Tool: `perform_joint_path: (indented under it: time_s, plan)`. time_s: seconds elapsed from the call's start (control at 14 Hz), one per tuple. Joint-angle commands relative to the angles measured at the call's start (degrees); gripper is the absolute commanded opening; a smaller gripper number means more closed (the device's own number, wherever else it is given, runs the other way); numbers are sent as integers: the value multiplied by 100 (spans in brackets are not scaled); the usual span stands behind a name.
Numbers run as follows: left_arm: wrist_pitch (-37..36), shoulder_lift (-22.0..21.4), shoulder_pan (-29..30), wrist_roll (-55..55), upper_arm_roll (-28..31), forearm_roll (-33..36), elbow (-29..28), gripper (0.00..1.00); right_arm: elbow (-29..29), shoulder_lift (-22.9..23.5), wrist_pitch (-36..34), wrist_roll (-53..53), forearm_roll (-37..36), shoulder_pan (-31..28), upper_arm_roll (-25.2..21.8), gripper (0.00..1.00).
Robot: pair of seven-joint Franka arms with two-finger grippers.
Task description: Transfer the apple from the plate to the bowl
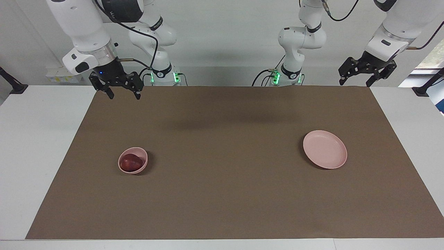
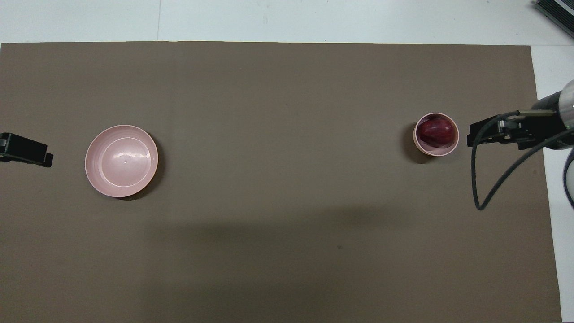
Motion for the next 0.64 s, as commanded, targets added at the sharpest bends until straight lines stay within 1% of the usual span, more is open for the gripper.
perform_joint_path:
  time_s: [0.0, 0.57]
  plan:
    - [-103, -18, -8, 24, 31, -15, 53, 100, -45, -128, -185, -89, 14, -34, 20, 100]
    - [-103, -18, -8, 24, 31, -15, 53, 100, -27, -128, -203, -124, -73, -34, 2, 100]
